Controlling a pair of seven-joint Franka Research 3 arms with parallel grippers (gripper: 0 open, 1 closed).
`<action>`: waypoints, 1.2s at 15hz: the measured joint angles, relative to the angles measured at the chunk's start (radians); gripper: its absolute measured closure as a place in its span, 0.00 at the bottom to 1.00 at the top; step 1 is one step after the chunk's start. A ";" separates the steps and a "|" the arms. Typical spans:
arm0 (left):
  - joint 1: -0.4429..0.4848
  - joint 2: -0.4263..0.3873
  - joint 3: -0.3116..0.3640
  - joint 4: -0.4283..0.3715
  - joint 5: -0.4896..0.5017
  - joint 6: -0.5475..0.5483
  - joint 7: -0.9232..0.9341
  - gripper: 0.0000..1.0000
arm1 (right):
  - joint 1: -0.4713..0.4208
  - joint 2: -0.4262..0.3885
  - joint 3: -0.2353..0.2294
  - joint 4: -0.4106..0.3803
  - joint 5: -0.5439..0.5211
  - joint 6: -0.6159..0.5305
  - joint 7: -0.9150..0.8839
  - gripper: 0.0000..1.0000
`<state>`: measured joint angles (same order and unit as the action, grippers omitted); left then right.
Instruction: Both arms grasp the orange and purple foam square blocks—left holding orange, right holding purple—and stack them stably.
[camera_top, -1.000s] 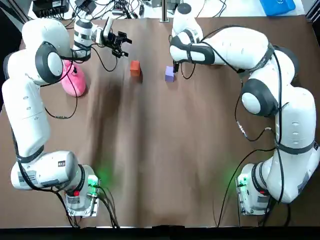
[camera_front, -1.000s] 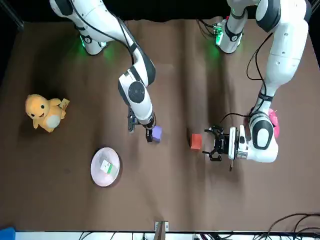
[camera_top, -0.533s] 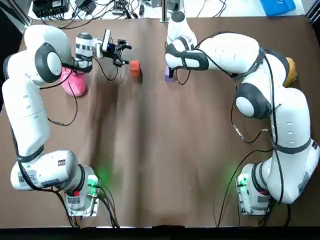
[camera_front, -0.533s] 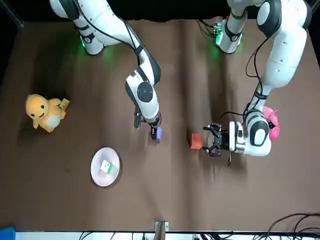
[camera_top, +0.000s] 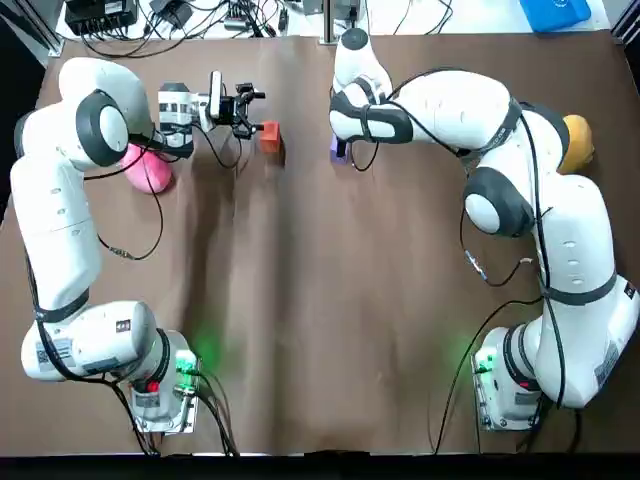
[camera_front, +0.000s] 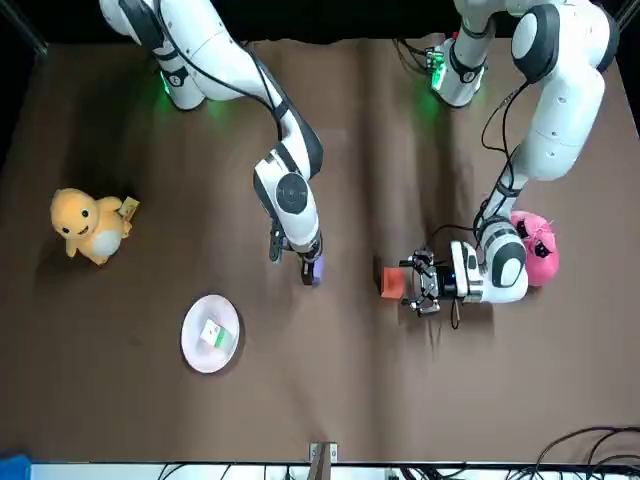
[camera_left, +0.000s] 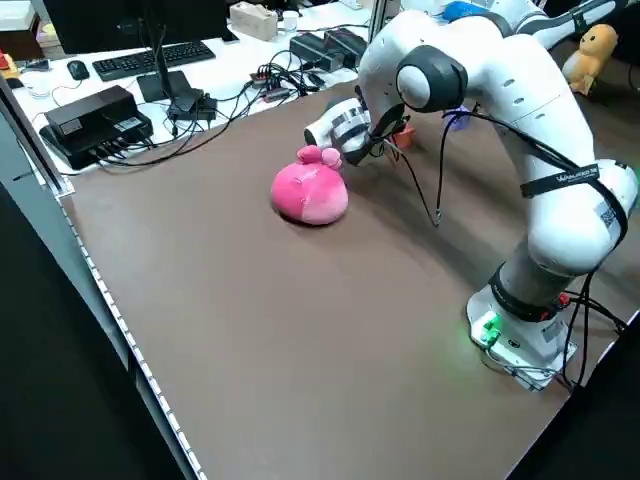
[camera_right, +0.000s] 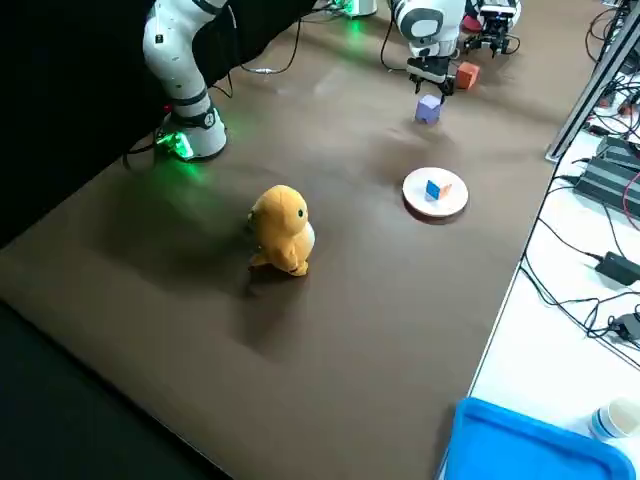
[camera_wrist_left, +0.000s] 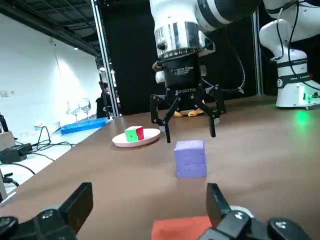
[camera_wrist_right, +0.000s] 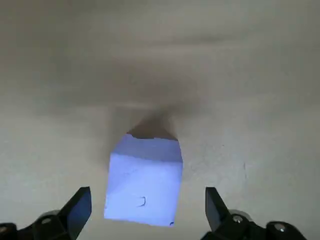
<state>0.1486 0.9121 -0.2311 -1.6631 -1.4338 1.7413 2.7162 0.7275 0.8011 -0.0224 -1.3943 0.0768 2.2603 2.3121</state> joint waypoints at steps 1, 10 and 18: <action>-0.002 0.010 0.000 0.000 -0.005 0.005 0.004 0.00 | 0.000 0.003 0.000 0.000 -0.001 0.004 0.000 0.00; -0.014 0.064 -0.001 0.003 -0.016 0.026 0.006 0.00 | 0.002 0.037 0.000 0.002 -0.031 0.038 0.000 0.00; -0.021 0.112 -0.001 0.024 -0.016 0.027 0.006 0.01 | 0.002 0.044 0.000 0.002 -0.037 0.042 0.000 0.26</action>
<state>0.1274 1.0242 -0.2324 -1.6390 -1.4502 1.7686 2.7223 0.7294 0.8455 -0.0224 -1.3919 0.0394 2.3027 2.3117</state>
